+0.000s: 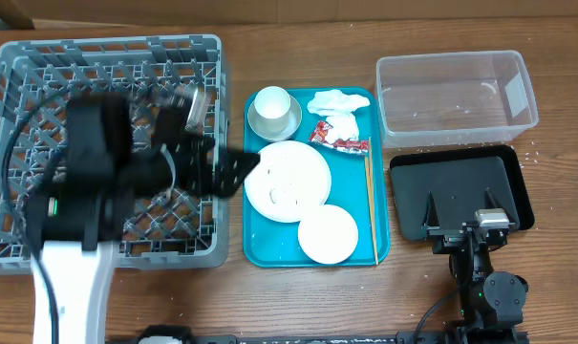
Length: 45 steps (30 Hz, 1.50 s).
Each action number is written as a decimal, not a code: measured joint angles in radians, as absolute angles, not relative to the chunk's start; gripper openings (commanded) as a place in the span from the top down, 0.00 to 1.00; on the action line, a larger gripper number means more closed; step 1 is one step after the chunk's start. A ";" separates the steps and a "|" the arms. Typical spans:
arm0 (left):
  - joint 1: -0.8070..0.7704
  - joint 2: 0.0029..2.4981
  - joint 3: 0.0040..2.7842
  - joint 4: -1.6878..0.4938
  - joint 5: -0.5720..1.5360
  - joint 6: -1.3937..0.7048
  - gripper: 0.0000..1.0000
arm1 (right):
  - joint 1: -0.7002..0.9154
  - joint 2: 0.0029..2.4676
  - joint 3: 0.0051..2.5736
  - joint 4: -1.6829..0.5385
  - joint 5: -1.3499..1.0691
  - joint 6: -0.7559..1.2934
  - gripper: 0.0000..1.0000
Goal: Sort waste into correct bins and load items into the dishwasher
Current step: 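Reach the left gripper to the white cup on the teal tray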
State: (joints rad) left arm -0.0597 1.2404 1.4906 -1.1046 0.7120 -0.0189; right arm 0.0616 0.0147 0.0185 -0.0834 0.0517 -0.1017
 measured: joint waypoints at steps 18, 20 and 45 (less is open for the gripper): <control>-0.431 1.605 1.736 -1.177 -0.091 -0.141 0.00 | 0.062 0.015 0.019 -0.083 0.052 -0.101 0.00; -0.430 1.647 1.736 -1.102 -0.142 -0.152 0.00 | 0.062 0.015 0.019 -0.083 0.052 -0.101 0.00; -0.459 2.015 1.737 -0.718 -0.097 -0.045 0.43 | 0.061 0.015 0.019 -0.083 0.052 -0.101 0.00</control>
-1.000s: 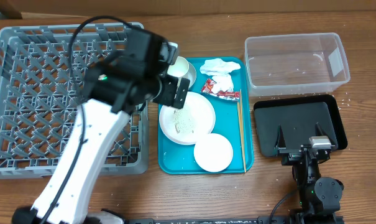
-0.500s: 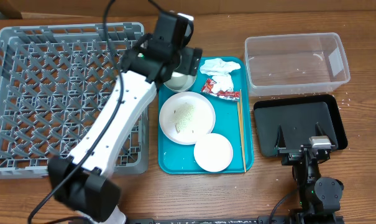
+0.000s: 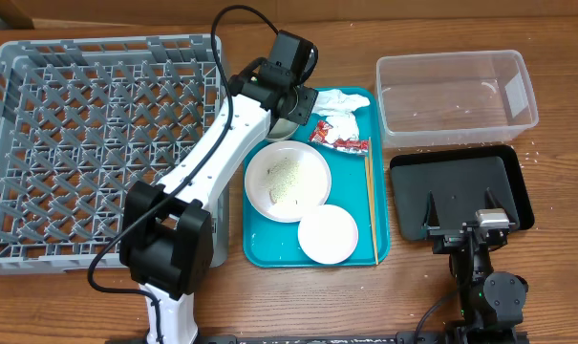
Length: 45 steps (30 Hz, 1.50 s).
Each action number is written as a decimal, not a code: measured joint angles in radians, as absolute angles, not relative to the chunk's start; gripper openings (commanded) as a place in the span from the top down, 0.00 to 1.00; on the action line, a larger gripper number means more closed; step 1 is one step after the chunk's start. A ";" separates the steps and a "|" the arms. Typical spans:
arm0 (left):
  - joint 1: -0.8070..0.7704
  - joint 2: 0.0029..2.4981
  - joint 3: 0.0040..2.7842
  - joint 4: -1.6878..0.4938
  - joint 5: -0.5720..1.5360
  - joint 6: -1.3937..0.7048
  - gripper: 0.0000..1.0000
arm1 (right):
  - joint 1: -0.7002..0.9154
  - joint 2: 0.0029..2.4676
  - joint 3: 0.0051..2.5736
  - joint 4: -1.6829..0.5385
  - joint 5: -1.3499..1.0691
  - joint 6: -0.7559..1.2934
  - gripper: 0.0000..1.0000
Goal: Sort waste into correct bins and load items into the dishwasher
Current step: 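Reach the left gripper to the white cup on the teal tray, then grasp the white cup with the left gripper and lift it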
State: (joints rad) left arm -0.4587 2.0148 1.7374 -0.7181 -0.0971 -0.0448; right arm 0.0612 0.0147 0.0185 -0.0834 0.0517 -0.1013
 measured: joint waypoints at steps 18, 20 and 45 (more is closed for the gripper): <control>-0.472 2.112 1.737 -0.729 -0.097 -0.045 0.51 | 0.062 0.015 0.019 -0.083 0.052 -0.101 0.00; -0.472 2.128 1.737 -0.728 -0.097 -0.044 0.53 | 0.062 0.015 0.019 -0.083 0.052 -0.102 0.00; -0.472 2.136 1.737 -0.710 -0.185 -0.041 0.96 | 0.062 0.015 0.019 -0.083 0.052 -0.101 0.00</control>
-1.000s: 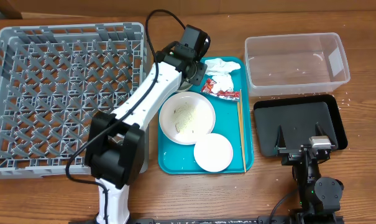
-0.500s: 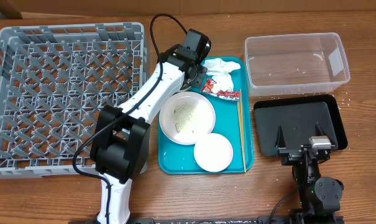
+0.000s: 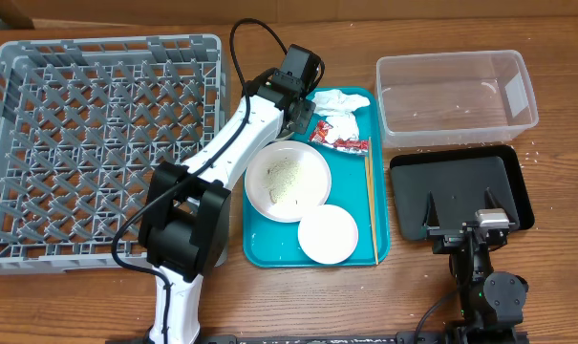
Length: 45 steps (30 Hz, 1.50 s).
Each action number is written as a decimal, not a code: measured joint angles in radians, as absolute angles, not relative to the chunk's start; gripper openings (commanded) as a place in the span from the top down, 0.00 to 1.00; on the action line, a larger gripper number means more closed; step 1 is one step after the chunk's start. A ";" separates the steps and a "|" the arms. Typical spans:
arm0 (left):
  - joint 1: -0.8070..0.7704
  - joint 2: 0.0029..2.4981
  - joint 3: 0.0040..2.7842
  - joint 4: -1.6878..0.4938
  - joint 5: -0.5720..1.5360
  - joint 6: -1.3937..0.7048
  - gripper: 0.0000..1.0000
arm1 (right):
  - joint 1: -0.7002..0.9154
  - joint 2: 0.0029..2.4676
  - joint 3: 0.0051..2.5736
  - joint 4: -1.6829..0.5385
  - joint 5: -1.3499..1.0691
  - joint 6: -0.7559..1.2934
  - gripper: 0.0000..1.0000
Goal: Sort waste into correct bins and load items into the dishwasher
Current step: 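Grasp the white cup with the left gripper and lift it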
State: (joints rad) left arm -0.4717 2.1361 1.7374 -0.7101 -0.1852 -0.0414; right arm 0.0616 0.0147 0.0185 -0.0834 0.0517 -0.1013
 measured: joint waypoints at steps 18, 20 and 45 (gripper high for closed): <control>-0.455 1.834 1.737 -0.765 -0.183 -0.176 0.96 | 0.062 0.015 0.019 -0.083 0.052 -0.101 0.00; -0.410 1.721 1.738 -0.783 -0.096 -0.189 0.96 | 0.062 0.015 0.019 -0.083 0.052 -0.102 0.00; 0.389 1.952 1.740 -0.919 1.378 -0.157 0.96 | 0.062 0.015 0.019 -0.083 0.052 -0.102 0.00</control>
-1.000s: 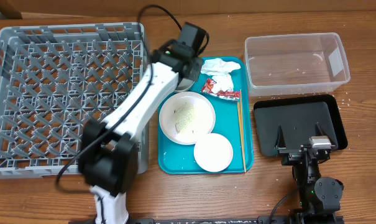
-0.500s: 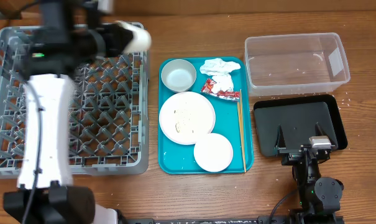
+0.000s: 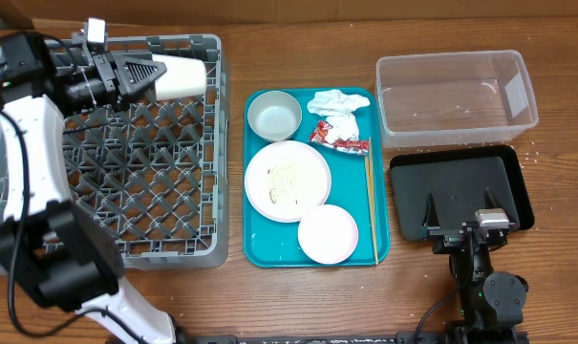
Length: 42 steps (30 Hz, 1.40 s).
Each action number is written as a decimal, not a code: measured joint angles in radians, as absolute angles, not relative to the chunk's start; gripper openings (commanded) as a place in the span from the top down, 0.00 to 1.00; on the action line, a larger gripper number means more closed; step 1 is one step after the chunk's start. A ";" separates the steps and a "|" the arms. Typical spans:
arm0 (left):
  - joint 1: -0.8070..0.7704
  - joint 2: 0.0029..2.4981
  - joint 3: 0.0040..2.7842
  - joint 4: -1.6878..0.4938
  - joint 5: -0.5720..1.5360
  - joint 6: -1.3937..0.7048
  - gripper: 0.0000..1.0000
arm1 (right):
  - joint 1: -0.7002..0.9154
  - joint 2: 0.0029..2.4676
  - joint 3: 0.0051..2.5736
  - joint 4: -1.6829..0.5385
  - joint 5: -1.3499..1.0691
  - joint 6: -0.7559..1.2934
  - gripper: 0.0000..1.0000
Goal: Sort waste into correct bins and load items into the dishwasher
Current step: 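Grasp the white cup with the left gripper and lift it, then carry the cup to the dish rack and set it upside down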
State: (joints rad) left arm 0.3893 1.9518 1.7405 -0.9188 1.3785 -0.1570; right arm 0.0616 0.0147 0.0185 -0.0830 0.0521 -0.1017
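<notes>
My left gripper (image 3: 155, 75) is shut on a white cup (image 3: 185, 76), holding it on its side over the back edge of the grey dish rack (image 3: 107, 229). On the teal tray (image 3: 257, 250) sit a small bowl (image 3: 274, 116), a large plate with food scraps (image 3: 288, 181), a small white plate (image 3: 328, 233), chopsticks (image 3: 369, 205), a crumpled napkin (image 3: 334, 102) and a red packet (image 3: 340, 142). My right gripper (image 3: 458, 218) rests over the black bin, dark against dark, so its jaws cannot be made out.
A clear plastic bin (image 3: 456, 94) stands at the back right, with a black bin (image 3: 460, 182) just in front of it. The left arm's white links reach along the rack's left side.
My left gripper was at the cup in the bowl on the tray. Now it holds the cup on its side over the back of the rack. The bowl stays on the tray.
At first the left arm was over the rack and the cup stood in the bowl on the tray. At the two following moments the gripper was down at the cup. Now the cup is out of the bowl, held over the rack. The right arm stayed still.
</notes>
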 measured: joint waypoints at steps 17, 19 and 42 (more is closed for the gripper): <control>0.571 2.211 1.740 -0.941 1.525 -0.120 0.96 | 0.061 0.015 0.019 -0.083 0.052 -0.102 0.00; 0.570 2.211 1.740 -0.939 1.523 -0.120 0.96 | 0.061 0.015 0.019 -0.083 0.052 -0.101 0.00; 0.562 2.297 1.740 -1.011 1.544 -0.108 0.92 | 0.062 0.015 0.019 -0.083 0.052 -0.101 0.00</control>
